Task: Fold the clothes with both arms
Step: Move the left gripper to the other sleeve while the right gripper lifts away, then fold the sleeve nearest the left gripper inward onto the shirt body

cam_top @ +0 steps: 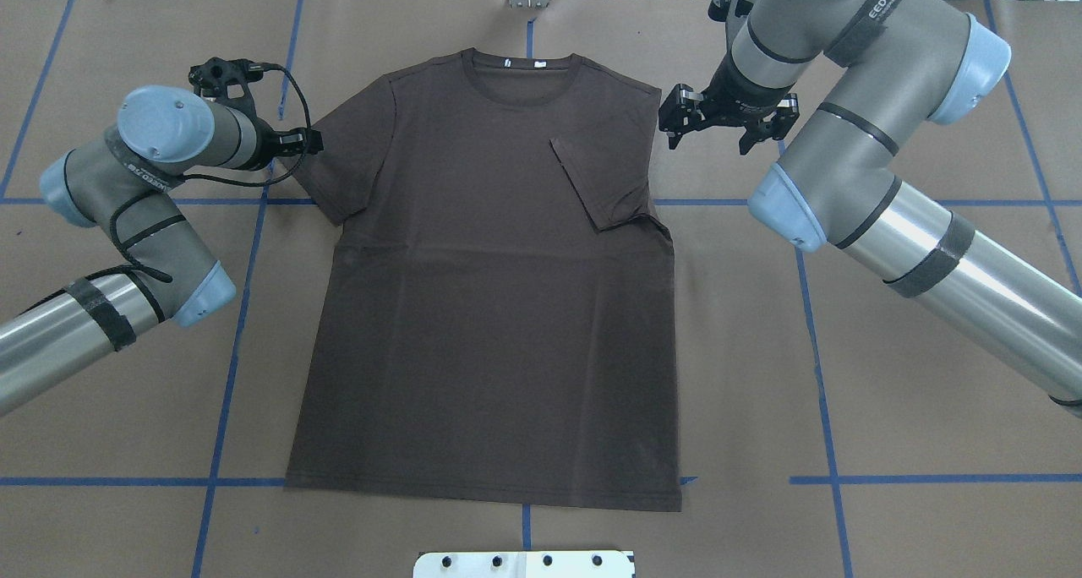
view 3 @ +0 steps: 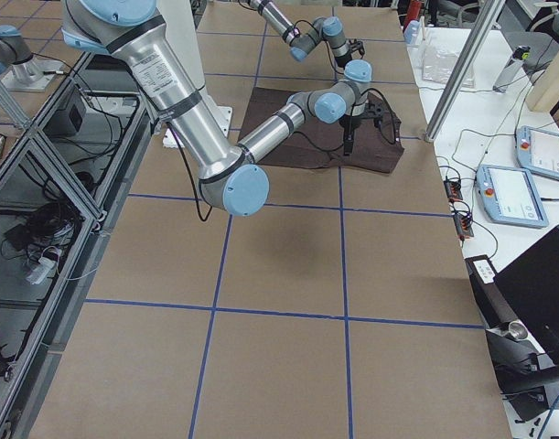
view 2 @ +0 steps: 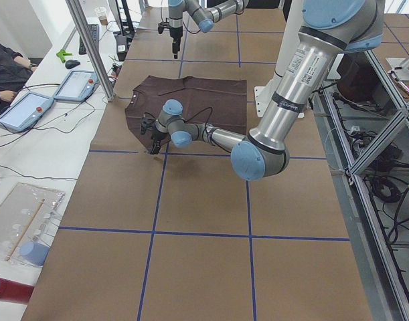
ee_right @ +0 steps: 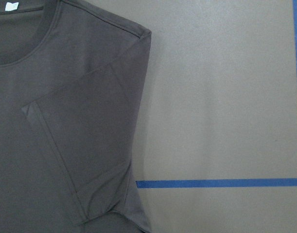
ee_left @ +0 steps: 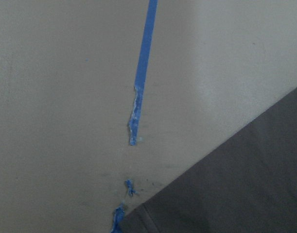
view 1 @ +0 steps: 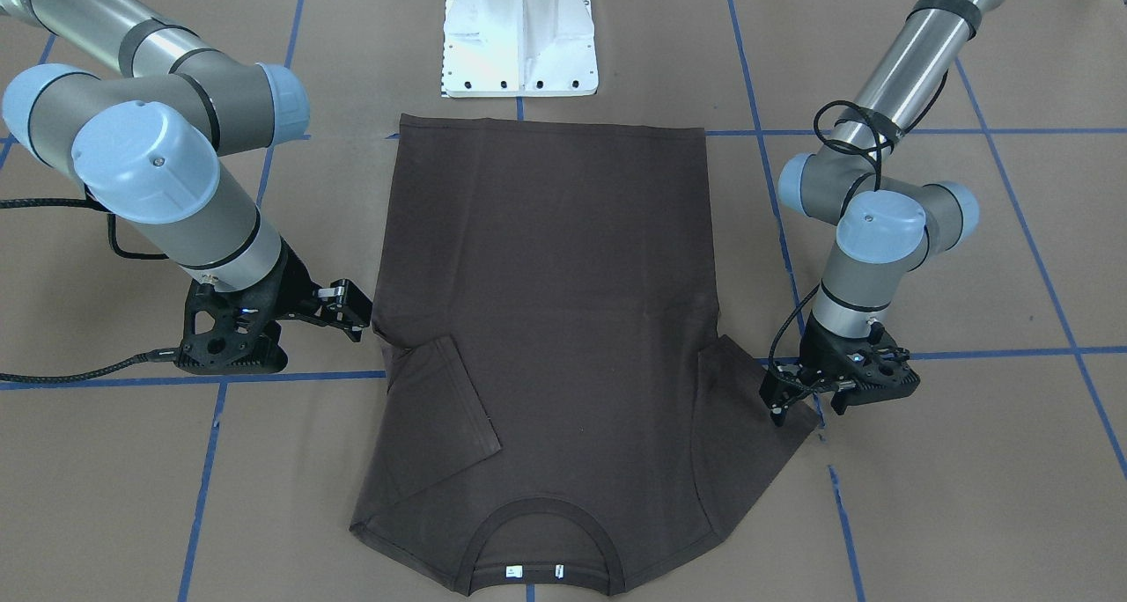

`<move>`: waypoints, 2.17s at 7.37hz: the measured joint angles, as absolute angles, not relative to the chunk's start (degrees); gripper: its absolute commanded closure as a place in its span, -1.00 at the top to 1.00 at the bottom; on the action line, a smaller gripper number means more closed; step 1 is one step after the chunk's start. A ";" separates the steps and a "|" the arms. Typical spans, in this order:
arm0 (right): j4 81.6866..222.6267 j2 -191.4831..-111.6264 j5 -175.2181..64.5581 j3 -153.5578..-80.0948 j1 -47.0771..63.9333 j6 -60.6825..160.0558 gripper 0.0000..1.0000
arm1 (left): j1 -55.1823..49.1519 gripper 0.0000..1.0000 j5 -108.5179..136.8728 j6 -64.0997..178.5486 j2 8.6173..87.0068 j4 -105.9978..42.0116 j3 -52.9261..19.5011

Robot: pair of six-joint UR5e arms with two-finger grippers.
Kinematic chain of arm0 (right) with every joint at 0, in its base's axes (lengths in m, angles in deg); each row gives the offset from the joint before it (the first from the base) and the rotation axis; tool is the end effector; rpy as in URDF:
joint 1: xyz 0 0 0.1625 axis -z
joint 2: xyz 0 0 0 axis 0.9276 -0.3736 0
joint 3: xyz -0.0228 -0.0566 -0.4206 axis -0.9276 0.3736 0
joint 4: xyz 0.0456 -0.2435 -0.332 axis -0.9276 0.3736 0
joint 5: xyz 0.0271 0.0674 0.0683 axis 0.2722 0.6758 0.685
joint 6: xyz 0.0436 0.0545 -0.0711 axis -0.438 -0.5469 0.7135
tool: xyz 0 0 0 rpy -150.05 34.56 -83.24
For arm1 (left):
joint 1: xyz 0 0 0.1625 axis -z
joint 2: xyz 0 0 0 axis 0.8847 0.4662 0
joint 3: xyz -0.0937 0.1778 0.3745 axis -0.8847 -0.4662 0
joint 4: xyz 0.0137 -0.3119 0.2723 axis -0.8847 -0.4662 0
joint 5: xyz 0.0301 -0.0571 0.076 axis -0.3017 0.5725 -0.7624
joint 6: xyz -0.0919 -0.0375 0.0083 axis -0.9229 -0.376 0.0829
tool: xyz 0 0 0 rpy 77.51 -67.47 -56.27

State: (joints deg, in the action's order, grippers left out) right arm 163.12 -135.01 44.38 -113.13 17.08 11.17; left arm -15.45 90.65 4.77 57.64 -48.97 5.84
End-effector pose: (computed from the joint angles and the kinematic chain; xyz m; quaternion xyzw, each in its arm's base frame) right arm -0.3803 -0.5953 0.2770 0.0195 -0.4114 0.0348 0.9106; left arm 0.4177 -0.6185 0.4635 0.1937 0.3892 -0.1573 0.8867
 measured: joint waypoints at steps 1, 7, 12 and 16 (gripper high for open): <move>163.11 -135.01 44.36 -113.09 17.08 11.17 1.00 | -15.45 0.14 90.64 4.72 57.74 -49.02 5.98; 162.88 -135.16 44.29 -112.86 17.08 11.19 1.00 | -15.45 -1.00 90.86 4.81 58.66 -48.31 5.73; 162.72 -135.55 44.15 -112.71 17.08 11.25 1.00 | -14.96 -1.00 91.21 4.67 63.14 -42.27 4.54; 162.58 -136.27 44.13 -112.73 17.08 11.29 1.00 | -17.00 -1.00 91.47 -2.35 73.62 -35.80 7.14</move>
